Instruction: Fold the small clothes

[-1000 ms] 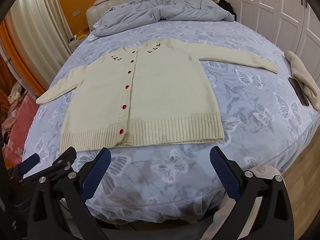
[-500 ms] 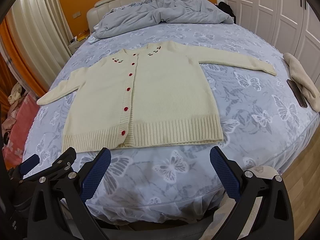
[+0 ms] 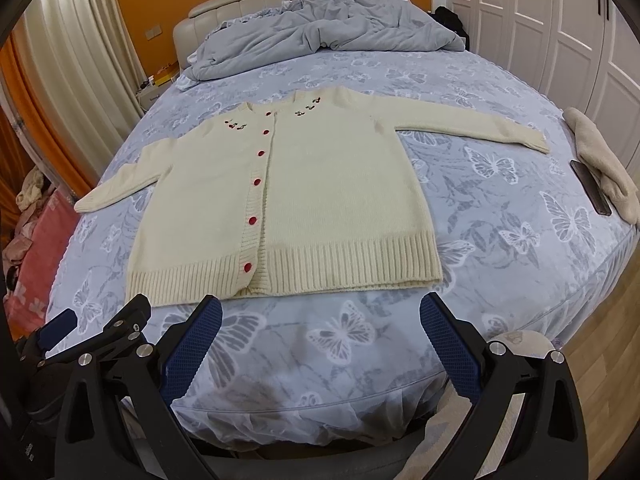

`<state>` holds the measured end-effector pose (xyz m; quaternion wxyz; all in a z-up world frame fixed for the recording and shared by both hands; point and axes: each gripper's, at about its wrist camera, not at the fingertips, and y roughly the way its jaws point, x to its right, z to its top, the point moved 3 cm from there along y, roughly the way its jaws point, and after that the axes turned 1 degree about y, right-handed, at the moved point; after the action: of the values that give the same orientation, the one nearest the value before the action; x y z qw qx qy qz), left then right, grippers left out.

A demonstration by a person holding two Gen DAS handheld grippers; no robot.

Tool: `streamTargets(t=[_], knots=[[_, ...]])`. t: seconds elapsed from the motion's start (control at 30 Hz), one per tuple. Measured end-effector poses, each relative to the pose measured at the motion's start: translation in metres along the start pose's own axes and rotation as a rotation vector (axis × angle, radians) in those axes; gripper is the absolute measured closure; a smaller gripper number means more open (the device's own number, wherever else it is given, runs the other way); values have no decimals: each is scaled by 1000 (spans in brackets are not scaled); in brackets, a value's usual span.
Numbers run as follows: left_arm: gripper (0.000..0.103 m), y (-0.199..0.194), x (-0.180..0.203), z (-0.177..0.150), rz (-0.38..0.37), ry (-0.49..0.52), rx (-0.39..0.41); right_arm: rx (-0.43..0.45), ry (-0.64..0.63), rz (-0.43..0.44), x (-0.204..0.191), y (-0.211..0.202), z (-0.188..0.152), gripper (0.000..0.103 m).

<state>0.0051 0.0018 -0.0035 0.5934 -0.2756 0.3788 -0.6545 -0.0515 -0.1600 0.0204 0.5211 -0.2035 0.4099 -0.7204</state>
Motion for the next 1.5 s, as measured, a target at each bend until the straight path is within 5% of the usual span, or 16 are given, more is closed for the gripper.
streamTargets(t=[1.5], knots=[[5, -7, -2, 1, 17, 3, 20, 14, -6, -10, -1, -5, 0, 5]])
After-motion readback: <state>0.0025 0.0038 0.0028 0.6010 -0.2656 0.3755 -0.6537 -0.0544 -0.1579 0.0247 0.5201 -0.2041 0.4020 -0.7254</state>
